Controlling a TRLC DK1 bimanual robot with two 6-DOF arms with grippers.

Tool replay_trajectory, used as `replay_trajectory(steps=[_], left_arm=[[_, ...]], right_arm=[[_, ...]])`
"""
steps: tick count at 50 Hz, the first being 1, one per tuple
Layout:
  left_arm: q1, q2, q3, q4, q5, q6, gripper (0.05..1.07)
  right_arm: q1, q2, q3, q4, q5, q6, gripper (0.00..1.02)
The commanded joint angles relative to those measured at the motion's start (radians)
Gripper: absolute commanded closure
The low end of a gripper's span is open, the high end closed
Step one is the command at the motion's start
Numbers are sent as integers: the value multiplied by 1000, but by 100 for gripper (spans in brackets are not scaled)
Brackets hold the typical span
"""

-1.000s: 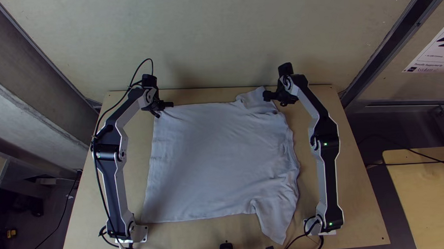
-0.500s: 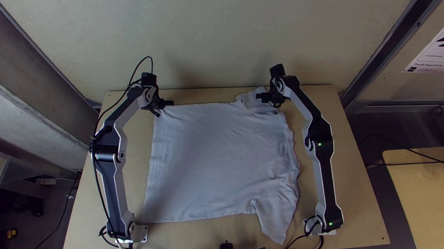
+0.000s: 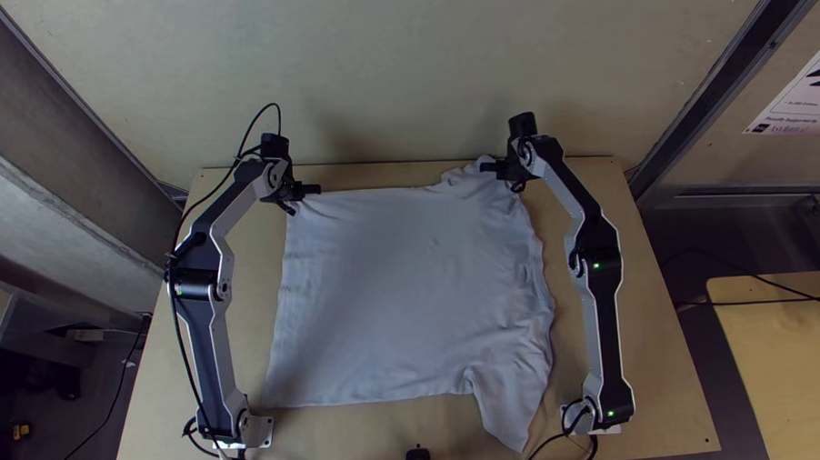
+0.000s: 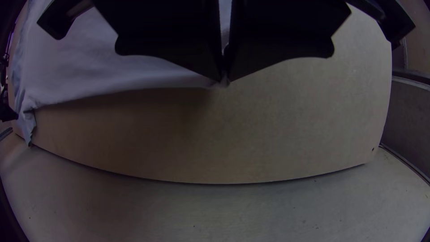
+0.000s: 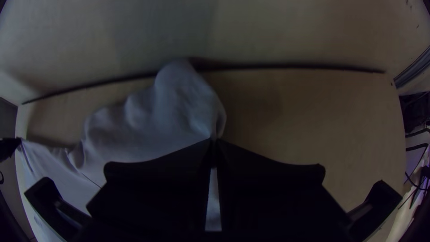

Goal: Fold the t-shirt

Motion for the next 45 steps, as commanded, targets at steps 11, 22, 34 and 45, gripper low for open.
replay_trajectory(steps=[11,22,34,45], left_arm=[[7,-39,36,27,4,-54,104],[22,-51,44,-8,45,-74,104],[27,-134,29,-42,106,-80,104],[30,-173,18,-90,108,-68,104]], right_arm=[[-49,-66,19,149,36,-22,100],[-52,-78,19,119,36,-20,100],[-57,-121,6,1,36,-17,100],[-60,-176,-54,-125,36,-11,100]])
